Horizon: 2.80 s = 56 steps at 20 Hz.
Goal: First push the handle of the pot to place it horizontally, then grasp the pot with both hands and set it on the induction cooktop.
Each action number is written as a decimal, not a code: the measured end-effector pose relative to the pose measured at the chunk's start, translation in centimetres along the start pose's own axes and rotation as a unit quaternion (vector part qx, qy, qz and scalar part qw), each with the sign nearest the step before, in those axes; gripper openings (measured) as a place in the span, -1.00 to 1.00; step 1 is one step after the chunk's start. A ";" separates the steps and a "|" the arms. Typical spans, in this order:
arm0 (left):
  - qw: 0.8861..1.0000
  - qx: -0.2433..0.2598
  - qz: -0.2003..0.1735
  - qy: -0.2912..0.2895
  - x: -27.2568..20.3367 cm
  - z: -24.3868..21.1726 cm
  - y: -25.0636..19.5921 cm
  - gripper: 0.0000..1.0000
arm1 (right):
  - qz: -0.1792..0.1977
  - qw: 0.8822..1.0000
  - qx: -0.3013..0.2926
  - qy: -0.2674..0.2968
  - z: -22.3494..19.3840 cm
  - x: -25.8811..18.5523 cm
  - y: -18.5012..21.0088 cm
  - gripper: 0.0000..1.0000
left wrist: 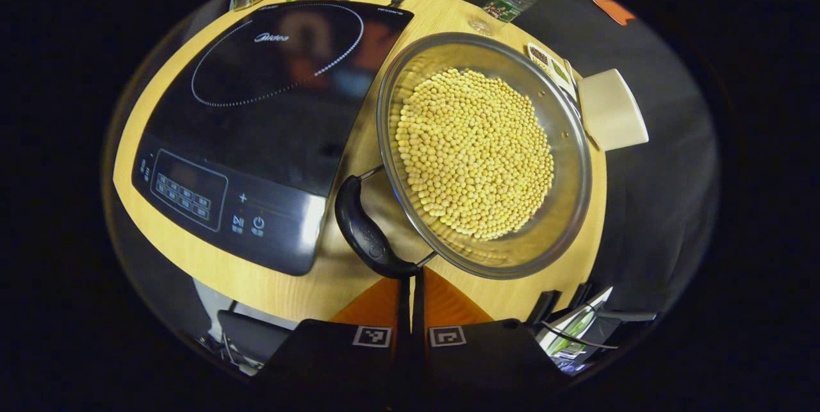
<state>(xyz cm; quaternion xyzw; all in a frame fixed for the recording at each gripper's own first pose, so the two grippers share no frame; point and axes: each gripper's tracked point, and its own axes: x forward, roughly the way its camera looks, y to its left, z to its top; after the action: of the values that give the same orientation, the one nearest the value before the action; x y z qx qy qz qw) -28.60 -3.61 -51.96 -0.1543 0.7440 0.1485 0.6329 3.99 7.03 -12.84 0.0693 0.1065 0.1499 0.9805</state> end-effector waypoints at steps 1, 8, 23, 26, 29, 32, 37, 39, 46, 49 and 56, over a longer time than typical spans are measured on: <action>1.000 0.010 0.008 -0.003 0.1 0.6 0.2 -0.84 | 0.002 1.000 0.002 0.003 -0.3 0.2 0.2 0.87; 0.996 0.024 0.058 -0.056 0.6 4.4 1.9 -0.84 | 0.011 0.999 -0.006 0.034 -1.7 0.3 2.0 0.87; 0.978 0.159 0.062 -0.118 1.7 13.3 1.0 -0.84 | 0.013 0.993 0.001 0.117 -7.0 1.4 8.3 0.87; 0.972 0.187 0.057 -0.131 1.5 15.1 0.7 -0.84 | 0.018 0.989 0.004 0.149 -9.5 1.7 10.0 0.88; 0.964 0.212 0.055 -0.148 1.5 16.8 0.7 -0.84 | 0.026 0.983 0.008 0.181 -11.4 2.0 11.7 0.88; 0.959 0.228 0.053 -0.159 1.5 18.6 0.4 -0.84 | 0.024 0.978 0.008 0.207 -13.2 2.1 13.1 0.89; 0.956 0.251 0.020 -0.152 1.3 19.2 -0.2 -0.84 | 0.006 0.967 0.016 0.253 -16.2 1.8 15.5 0.88; 0.953 0.260 -0.009 -0.154 0.3 18.6 -0.3 -0.84 | -0.002 0.962 0.016 0.273 -17.4 1.4 16.4 0.89; 0.958 0.214 -0.095 -0.166 -3.8 19.2 0.2 -0.38 | 0.007 0.949 0.031 0.313 -20.2 1.8 18.4 0.89; 0.965 0.170 -0.086 -0.181 -4.6 20.4 1.1 0.45 | 0.037 0.942 0.029 0.333 -22.1 3.4 18.5 0.89; 0.962 0.171 -0.029 -0.212 -5.7 22.3 -0.6 0.94 | 0.082 0.915 0.067 0.390 -27.8 6.7 16.7 0.89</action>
<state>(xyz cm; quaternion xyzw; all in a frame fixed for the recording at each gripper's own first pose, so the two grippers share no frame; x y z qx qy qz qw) -7.56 5.36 -49.82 -0.0307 0.6023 0.0302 0.7971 -0.81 27.81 -38.15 0.0797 0.4838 0.2373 0.8386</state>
